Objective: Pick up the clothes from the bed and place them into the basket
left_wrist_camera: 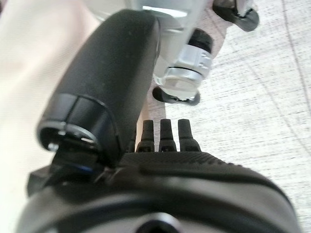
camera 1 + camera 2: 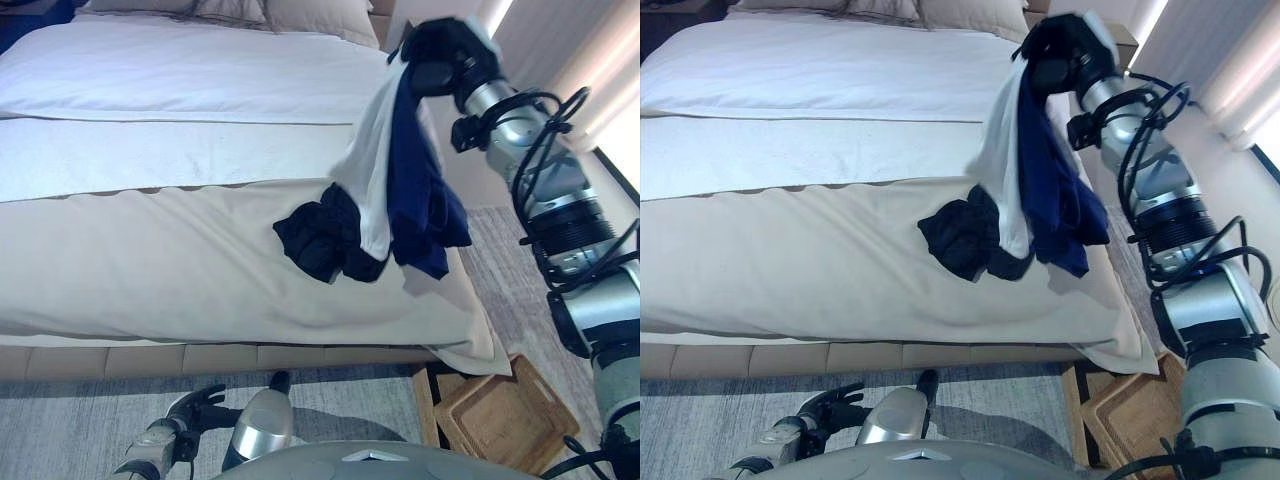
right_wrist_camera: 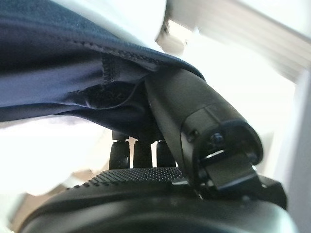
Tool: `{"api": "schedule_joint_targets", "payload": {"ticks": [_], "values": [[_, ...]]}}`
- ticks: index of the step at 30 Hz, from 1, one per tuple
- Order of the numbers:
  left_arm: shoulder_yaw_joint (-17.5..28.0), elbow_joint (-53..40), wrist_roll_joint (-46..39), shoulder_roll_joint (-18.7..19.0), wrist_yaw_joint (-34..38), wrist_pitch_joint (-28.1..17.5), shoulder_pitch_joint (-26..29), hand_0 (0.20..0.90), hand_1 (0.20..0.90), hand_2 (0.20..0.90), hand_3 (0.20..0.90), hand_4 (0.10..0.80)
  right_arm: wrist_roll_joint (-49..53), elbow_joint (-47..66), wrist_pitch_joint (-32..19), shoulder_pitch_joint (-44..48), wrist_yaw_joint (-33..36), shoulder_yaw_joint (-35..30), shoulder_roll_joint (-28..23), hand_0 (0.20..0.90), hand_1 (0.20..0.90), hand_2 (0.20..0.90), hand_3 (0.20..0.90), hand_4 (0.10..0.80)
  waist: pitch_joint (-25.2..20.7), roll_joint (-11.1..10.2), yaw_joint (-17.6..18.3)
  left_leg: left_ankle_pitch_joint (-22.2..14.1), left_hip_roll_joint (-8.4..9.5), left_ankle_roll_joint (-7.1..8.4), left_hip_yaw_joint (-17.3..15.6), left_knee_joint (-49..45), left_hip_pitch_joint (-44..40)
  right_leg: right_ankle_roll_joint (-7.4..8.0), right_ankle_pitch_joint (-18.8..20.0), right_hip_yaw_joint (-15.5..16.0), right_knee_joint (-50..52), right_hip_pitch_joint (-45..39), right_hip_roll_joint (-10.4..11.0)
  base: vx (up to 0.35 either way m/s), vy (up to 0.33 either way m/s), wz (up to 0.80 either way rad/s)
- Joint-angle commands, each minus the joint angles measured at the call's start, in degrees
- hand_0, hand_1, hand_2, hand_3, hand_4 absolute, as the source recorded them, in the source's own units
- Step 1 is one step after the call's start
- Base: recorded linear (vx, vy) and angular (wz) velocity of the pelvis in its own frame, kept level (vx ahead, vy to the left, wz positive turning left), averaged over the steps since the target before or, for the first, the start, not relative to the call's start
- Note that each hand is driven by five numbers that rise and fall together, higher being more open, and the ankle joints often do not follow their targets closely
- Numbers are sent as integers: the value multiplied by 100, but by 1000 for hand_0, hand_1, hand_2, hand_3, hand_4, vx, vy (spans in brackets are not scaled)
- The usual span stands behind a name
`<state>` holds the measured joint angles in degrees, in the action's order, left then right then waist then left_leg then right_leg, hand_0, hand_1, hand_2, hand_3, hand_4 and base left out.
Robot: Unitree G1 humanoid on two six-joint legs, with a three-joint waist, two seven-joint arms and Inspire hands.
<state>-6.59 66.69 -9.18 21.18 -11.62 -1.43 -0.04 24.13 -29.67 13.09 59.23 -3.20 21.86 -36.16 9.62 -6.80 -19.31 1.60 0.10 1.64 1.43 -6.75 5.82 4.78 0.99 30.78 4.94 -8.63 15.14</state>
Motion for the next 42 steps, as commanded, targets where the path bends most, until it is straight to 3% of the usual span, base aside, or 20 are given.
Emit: {"api": "schedule_joint_targets", "payload": {"ticks": [1, 9, 10, 11, 12, 21, 25, 26, 27, 30, 34, 42], "values": [[-549, 104, 188, 214, -22, 24, -125, 900, 900, 900, 900, 800, -198, -171, -238, 1167, -213, 212, -141, 900, 900, 900, 900, 800, -489, -1, -326, -313, 119, -132, 104, 1071, -775, 481, 212, 230, 564, -96, 172, -44, -25, 5], [-564, 5, 251, 248, -11, 142, -67, 900, 900, 900, 900, 800, -296, -227, -217, 1106, -169, 356, -51, 900, 900, 900, 900, 800, -408, -9, -326, -252, 93, -112, 99, 1099, -751, 499, 193, 264, 520, -74, 211, -15, -10, 3], [-566, -27, 238, 238, -12, 165, -55, 900, 900, 900, 900, 800, -447, -224, -201, 1088, -159, 341, -76, 716, 716, 716, 686, 586, -405, 1, -306, -252, 92, -110, 79, 1099, -757, 501, 181, 254, 527, -75, 213, -6, 13, -4], [-581, -55, 229, 219, -12, 168, -53, 900, 900, 900, 900, 800, -593, -232, -180, 1064, -172, 337, -122, 592, 592, 592, 540, 440, -405, 13, -284, -254, 95, -111, 64, 1099, -766, 507, 176, 240, 538, -72, 221, -7, 20, -7], [-603, -85, 224, 202, -7, 169, -53, 900, 900, 900, 900, 800, -640, -250, -122, 1048, -162, 343, -170, 300, 300, 300, 200, 100, -405, 26, -267, -251, 101, -114, 60, 1099, -769, 508, 169, 223, 544, -66, 227, -9, 21, -4], [-705, -179, 111, 162, 19, 219, 6, 900, 900, 900, 900, 800, -1458, -551, -144, 1021, 110, 425, -505, 300, 300, 300, 200, 100, -362, 130, -126, -274, 121, -160, -14, 1093, -837, 482, 76, 85, 641, 10, 253, -3, 6, -1], [-643, -187, 167, 159, -25, 255, 13, 900, 900, 900, 900, 800, -1967, -516, -151, 946, -255, 445, -686, 300, 300, 300, 200, 100, -334, 146, -84, -302, 153, -174, -13, 1059, -843, 486, 60, 48, 679, 55, 272, 0, 9, -1], [-605, -209, 180, 158, -39, 271, 4, 900, 900, 900, 900, 800, -2132, -496, -8, 883, -604, 485, -734, 486, 486, 486, 417, 317, -327, 146, -73, -309, 162, -176, -5, 1048, -841, 484, 56, 35, 701, 83, 283, 9, 39, -3], [-580, -237, 185, 157, -45, 284, -6, 900, 900, 900, 900, 800, -2276, -472, 70, 810, -931, 532, -761, 900, 900, 900, 900, 800, -314, 140, -67, -310, 165, -176, 3, 1041, -838, 484, 45, 19, 716, 105, 290, 19, 37, -3], [-583, -329, 151, 163, -55, 300, -11, 900, 900, 900, 900, 800, -2942, -466, 58, 468, -1509, 709, -791, 900, 900, 900, 900, 800, -217, 111, -96, -309, 164, -185, 58, 970, -764, 465, 5, 11, 829, 203, 326, 30, 40, -3], [-680, -416, 62, 162, -61, 306, 101, 900, 900, 900, 900, 800, -3494, -695, 153, 249, -1578, 836, -653, 900, 900, 900, 900, 800, -27, 136, -196, -302, 188, -205, 183, 847, -550, 443, -26, 28, 1006, 398, 412, -45, 39, 7], [-917, -574, -337, 176, 33, 196, 647, 900, 900, 900, 900, 800, -4584, -1641, 337, 308, -1167, 1182, -318, 900, 900, 900, 900, 800, 752, 348, -456, -149, 315, -243, 549, 566, 324, 358, -118, -1, 1399, 1122, 571, -143, 13, 19]]}}
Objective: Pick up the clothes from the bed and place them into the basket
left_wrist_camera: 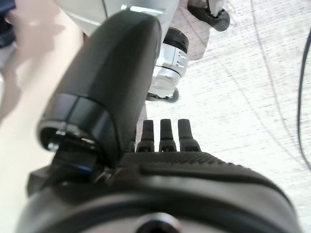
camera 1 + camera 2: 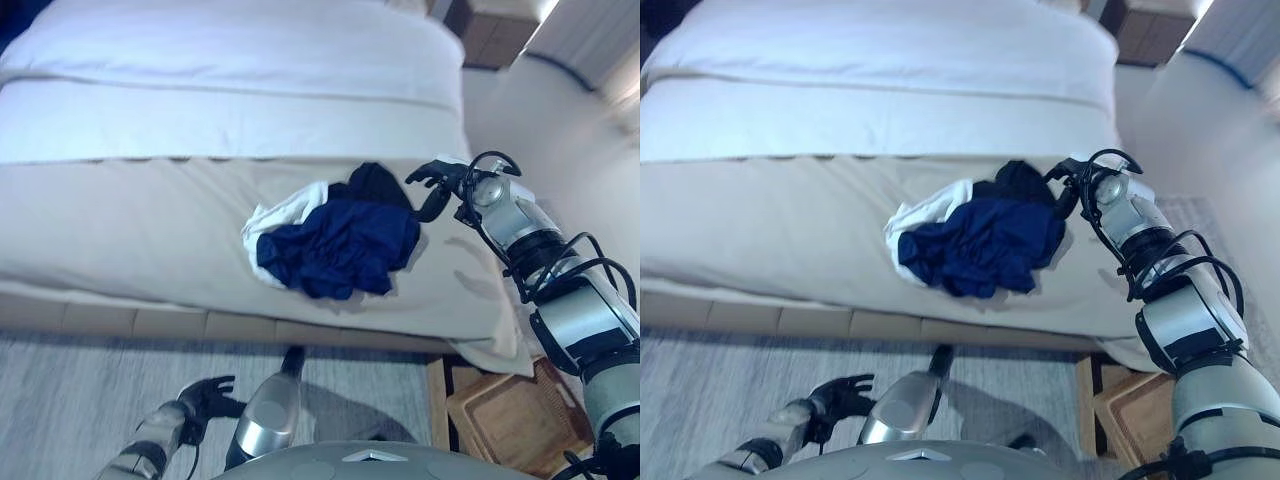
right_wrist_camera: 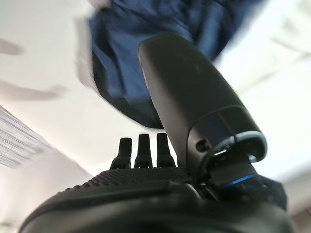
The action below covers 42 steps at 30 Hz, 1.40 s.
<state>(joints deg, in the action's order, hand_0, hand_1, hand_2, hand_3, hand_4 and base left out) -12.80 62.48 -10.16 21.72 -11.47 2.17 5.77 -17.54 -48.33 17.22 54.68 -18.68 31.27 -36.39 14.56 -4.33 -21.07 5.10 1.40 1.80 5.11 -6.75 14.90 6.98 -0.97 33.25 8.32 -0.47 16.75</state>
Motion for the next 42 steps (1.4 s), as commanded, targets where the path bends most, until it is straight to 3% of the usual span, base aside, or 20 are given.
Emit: {"api": "schedule_joint_targets", "payload": {"ticks": [1, 9, 13, 16, 17, 18, 22, 23, 24, 26, 31, 36, 39, 40, 42], "values": [[-308, -147, -266, 120, 17, -206, 95, 900, 900, 900, 900, 800, -426, 152, -55, 795, 361, 271, -266, 900, 900, 900, 900, 800, 310, 118, -300, -485, 192, -253, 196, 547, -513, 126, 63, -259, 1081, 361, 409, -69, 5, 19], [-503, -433, -654, 105, 19, -496, 349, 900, 900, 900, 900, 800, -1551, -965, 507, 1131, 379, 505, 29, 900, 900, 900, 900, 800, 881, 391, -531, -166, 217, -235, 245, 621, 67, 83, -65, -139, 1228, 815, 356, -75, -1, 12], [-631, -682, -833, 45, 2, -637, 367, 900, 900, 900, 900, 800, -1295, -1360, 634, 1197, 492, 554, 232, 900, 900, 900, 900, 800, 1078, 538, -647, -48, 219, -244, 264, 693, 228, 98, -60, 6, 1244, 966, 426, -44, 25, 4], [-695, -880, -939, 18, 30, -633, 371, 900, 900, 900, 900, 800, -868, -1411, 460, 1184, 777, 481, 348, 900, 900, 900, 900, 800, 1203, 629, -702, 6, 234, -241, 256, 711, 332, 116, -46, 82, 1213, 1032, 464, -4, 3, -2], [-705, -930, -962, 6, 37, -626, 375, 900, 900, 900, 900, 800, -697, -1389, 329, 1178, 835, 426, 397, 754, 754, 754, 730, 630, 1242, 645, -714, 18, 238, -235, 257, 711, 363, 120, -34, 101, 1183, 1037, 456, -14, 6, -9], [-695, -973, -976, -5, 40, -608, 373, 900, 900, 900, 900, 800, -410, -1306, 151, 1169, 1004, 402, 441, 300, 300, 300, 200, 100, 1271, 652, -721, 33, 234, -226, 260, 733, 381, 124, -25, 112, 1123, 1038, 430, -8, -4, -8], [-631, -1118, -1001, -10, 123, -521, 299, 900, 900, 900, 900, 800, 2159, 328, -350, 965, 2177, -39, 610, 300, 300, 300, 200, 100, 1360, 588, -608, 41, 135, -168, 198, 792, 346, 145, 60, 58, 901, 994, 256, 11, -6, -2], [-594, -1072, -1005, -10, 140, -580, 248, 900, 900, 900, 900, 800, 2356, 795, -417, 868, 2414, -303, 680, 300, 300, 300, 200, 100, 1362, 551, -560, 22, 110, -165, 169, 783, 323, 136, 65, 31, 902, 987, 230, 22, -9, -11], [-531, -972, -979, -24, 165, -696, 163, 900, 900, 900, 900, 800, 2590, 1317, -970, 721, 2808, -710, 790, 300, 300, 300, 200, 100, 1354, 479, -479, -22, 72, -164, 122, 776, 284, 137, 88, -26, 879, 961, 182, 13, -11, -23], [-397, -772, -1004, -108, 307, -842, 53, 900, 900, 900, 900, 800, 2549, 2764, -1639, 330, 3398, -1418, 986, 300, 300, 300, 200, 100, 1287, 308, -257, -114, -20, -185, -11, 917, 62, 182, 188, -193, 802, 878, 100, 33, -17, -49], [-254, -561, -887, -190, 417, -826, -93, 900, 900, 900, 900, 800, 1710, 4549, -2374, -56, 4471, -2097, 926, 300, 300, 300, 200, 100, 919, 161, 77, -287, -94, -241, -209, 1079, -358, 212, 245, -520, 662, 682, 27, 80, -1, -34], [-149, -325, -453, -197, 335, -741, -350, 900, 900, 900, 900, 800, 1474, 5579, -2317, -448, 5510, -2646, 188, 300, 300, 300, 200, 100, 275, 130, 331, -526, -118, -289, -384, 1114, -882, 210, 187, -712, 508, 325, -63, 134, -42, -14], [-50, -141, -48, -201, 444, -658, -550, 900, 900, 900, 900, 800, 1326, 5878, -1923, -534, 6168, -2945, -289, 300, 300, 300, 200, 100, -158, 76, 433, -594, -182, -331, -690, 1092, -1239, 180, 348, -567, 408, 53, -44, 104, -128, -45], [-43, -133, -20, -201, 451, -653, -559, 900, 900, 900, 900, 800, 1334, 5885, -1898, -538, 6195, -2948, -300, 300, 300, 300, 200, 100, -195, 65, 444, -698, -201, -299, -657, 1124, -1317, 252, 257, -653, 421, 10, -71, 34, -153, -71], [-17, -42, 158, -171, 488, -572, -592, 900, 900, 900, 900, 800, 1439, 5821, -1741, -489, 6393, -2994, -592, 300, 300, 300, 200, 100, -358, 31, 503, -655, -221, -331, -816, 1090, -1409, 182, 318, -566, 333, -96, -91, 14, -120, -53]]}}
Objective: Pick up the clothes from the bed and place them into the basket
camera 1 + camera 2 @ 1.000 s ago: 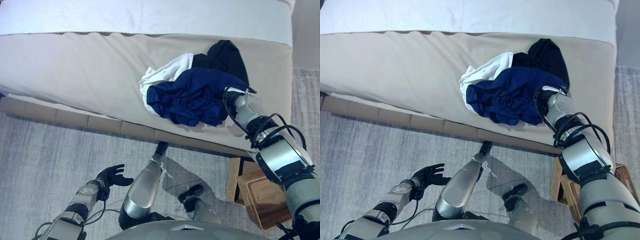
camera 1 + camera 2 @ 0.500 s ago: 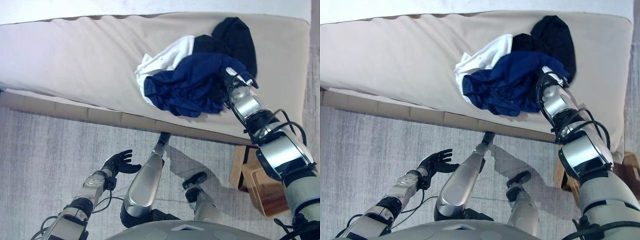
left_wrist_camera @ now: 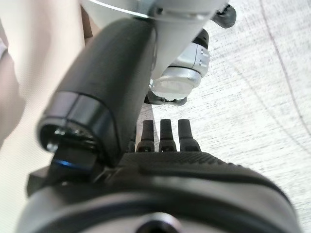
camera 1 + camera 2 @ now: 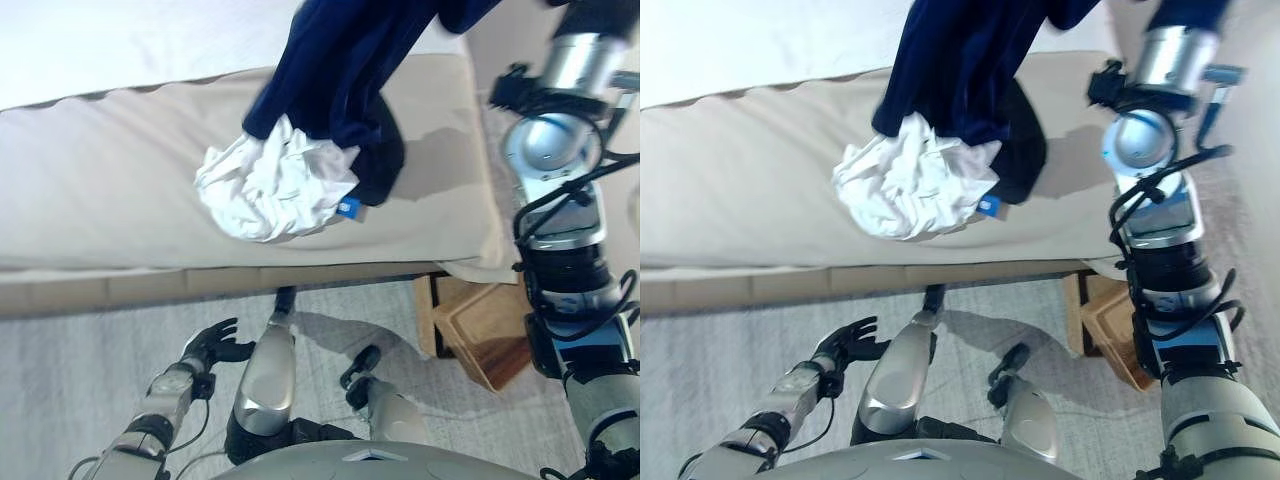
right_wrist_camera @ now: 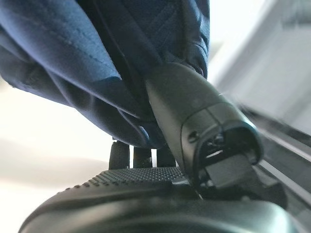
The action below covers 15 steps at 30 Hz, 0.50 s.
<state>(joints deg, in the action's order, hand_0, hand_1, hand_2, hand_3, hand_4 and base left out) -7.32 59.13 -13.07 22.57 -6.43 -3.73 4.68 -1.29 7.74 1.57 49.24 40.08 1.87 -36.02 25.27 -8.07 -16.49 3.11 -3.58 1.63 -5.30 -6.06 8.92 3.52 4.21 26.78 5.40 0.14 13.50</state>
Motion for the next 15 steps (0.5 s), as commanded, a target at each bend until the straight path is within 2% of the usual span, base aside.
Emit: {"api": "schedule_joint_targets", "payload": {"ticks": [1, 6, 9, 12, 15], "values": [[-528, 349, 565, -212, 0, 94, -502, 900, 900, 900, 900, 800, -131, 173, 30, 93, 602, -82, -853, 300, 300, 300, 200, 100, -1572, 369, 120, -491, 258, -313, 133, 1023, -902, 538, -216, 63, 571, -234, 189, 5, -149, -48], [-412, 422, 641, -59, -26, 425, -460, 900, 900, 900, 900, 800, 241, -163, 471, 375, 1082, -166, -1811, 300, 300, 300, 200, 100, -2003, 282, 447, -575, 175, -266, -266, 1030, -1210, 550, -332, -76, 267, -454, -45, 1, -164, -38], [-356, 399, 722, -9, -134, 559, -429, 900, 900, 900, 900, 800, 242, -500, 898, 470, 1002, -173, -2328, 300, 300, 300, 200, 100, -2188, 228, 604, -611, 132, -213, -471, 1044, -1327, 574, -345, -134, 85, -524, -177, -37, -201, -34], [-324, 379, 844, 8, -264, 701, -397, 900, 900, 900, 900, 800, 654, -1040, 1309, 405, 263, -185, -2803, 300, 300, 300, 200, 100, -2316, 198, 778, -646, 86, -169, -645, 1050, -1427, 573, -359, -239, 19, -517, -279, -60, -189, -28], [-330, 447, 925, -21, -360, 725, -371, 900, 900, 900, 900, 800, 1092, -1459, 1382, -106, -852, -281, -2974, 300, 300, 300, 200, 100, -2352, 208, 993, -639, 13, -119, -774, 1066, -1493, 515, -456, -406, -59, -491, -409, -97, -205, -25]]}}
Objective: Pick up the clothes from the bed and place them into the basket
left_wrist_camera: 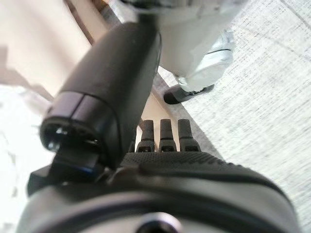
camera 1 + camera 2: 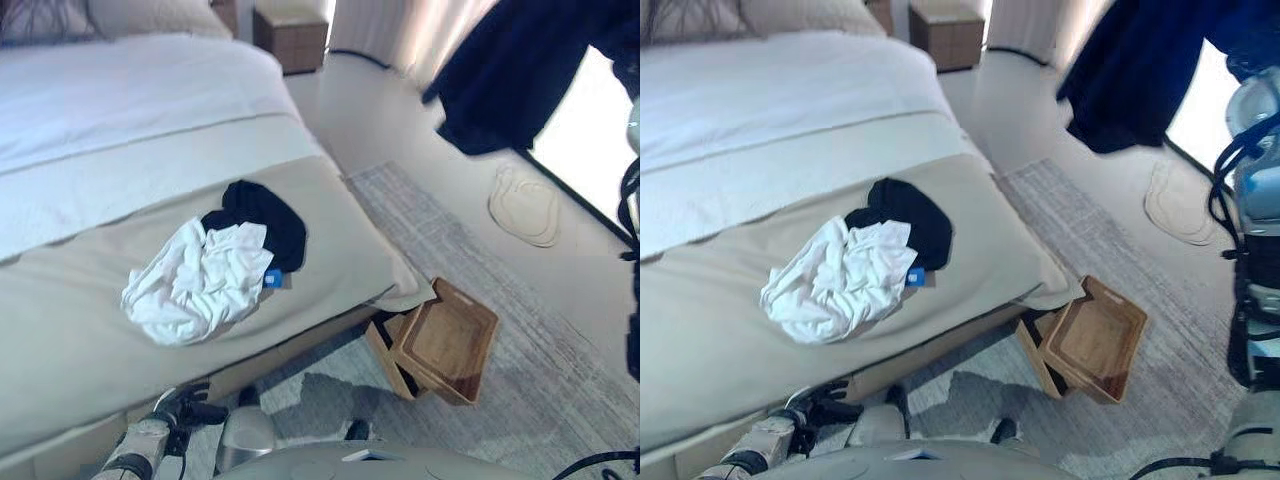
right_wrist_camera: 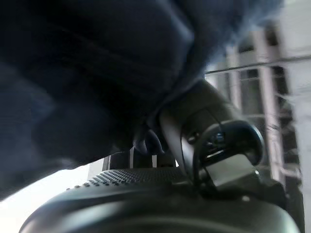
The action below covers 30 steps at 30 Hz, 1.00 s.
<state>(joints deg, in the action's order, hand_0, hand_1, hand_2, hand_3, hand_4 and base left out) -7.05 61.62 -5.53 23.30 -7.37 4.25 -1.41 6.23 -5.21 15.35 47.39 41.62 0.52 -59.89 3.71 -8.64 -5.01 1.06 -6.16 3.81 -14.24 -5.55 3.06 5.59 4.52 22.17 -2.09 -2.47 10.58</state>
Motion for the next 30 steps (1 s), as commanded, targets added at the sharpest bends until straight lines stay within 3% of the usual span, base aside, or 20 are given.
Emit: {"api": "schedule_joint_targets", "payload": {"ticks": [1, 6, 9, 15, 20, 21, 25, 30], "values": [[-369, 243, 177, -94, -289, -99, 233, 900, 900, 900, 900, 800, 402, -216, -64, -80, -1225, -205, -582, 300, 300, 300, 200, 100, -202, 267, -111, -426, 249, -322, 86, 1024, -925, 280, -511, 4, 660, -228, -154, -66, -179, -27], [-463, 338, 249, -101, -382, -159, 266, 900, 900, 900, 900, 800, 295, -833, 93, -481, -2573, -144, -412, 300, 300, 300, 200, 100, -129, 362, 100, -308, 83, -185, -6, 1043, -944, 98, -724, -237, 607, -206, -349, -34, -198, -38], [-626, 291, 215, -58, -370, -139, 359, 900, 900, 900, 900, 800, 22, -1191, 108, -441, -2928, 139, -269, 300, 300, 300, 200, 100, 5, 469, 179, -198, -41, -98, -3, 977, -860, -58, -945, -345, 778, -73, -454, -64, -257, -25], [-1005, -146, -373, 19, -257, -225, 1011, 900, 900, 900, 900, 800, -548, -1985, 253, 450, -2864, 992, -82, 300, 300, 300, 200, 100, 882, 816, 302, -14, -237, 62, 373, 469, 41, -350, -1176, -476, 1433, 898, -519, -287, -238, -15], [-1089, -683, -842, -41, -210, -527, 1189, 900, 900, 900, 900, 800, -686, -2178, 344, 661, -2716, 1246, -12, 300, 300, 300, 200, 100, 1514, 1104, 395, 64, -343, 136, 464, 85, 662, -476, -1212, -554, 1787, 1533, -487, -150, -140, -14], [-1116, -845, -925, -53, -229, -649, 1167, 900, 900, 900, 900, 800, -709, -2192, 349, 648, -2621, 1267, 19, 300, 300, 300, 200, 100, 1645, 1195, 414, -37, -345, 182, 514, -39, 765, -459, -1364, -633, 1968, 1687, -472, -103, -146, -9], [-1184, -1227, -1245, -53, -342, -1001, 1101, 900, 900, 900, 900, 800, -931, -2245, 284, 742, -2386, 1362, 174, 300, 300, 300, 200, 100, 1983, 1481, 390, -52, -147, 129, 765, -264, 1228, -521, -1423, -754, 2339, 2336, -456, -53, -53, -23], [-1317, -1562, -1613, 7, -354, -1233, 1153, 900, 900, 900, 900, 800, -1470, -2737, 742, 1468, -2264, 1818, 236, 300, 300, 300, 200, 100, 2383, 1807, 352, 32, 84, 112, 892, -397, 1861, -548, -1428, -879, 2659, 3090, -415, -78, -6, -14]]}}
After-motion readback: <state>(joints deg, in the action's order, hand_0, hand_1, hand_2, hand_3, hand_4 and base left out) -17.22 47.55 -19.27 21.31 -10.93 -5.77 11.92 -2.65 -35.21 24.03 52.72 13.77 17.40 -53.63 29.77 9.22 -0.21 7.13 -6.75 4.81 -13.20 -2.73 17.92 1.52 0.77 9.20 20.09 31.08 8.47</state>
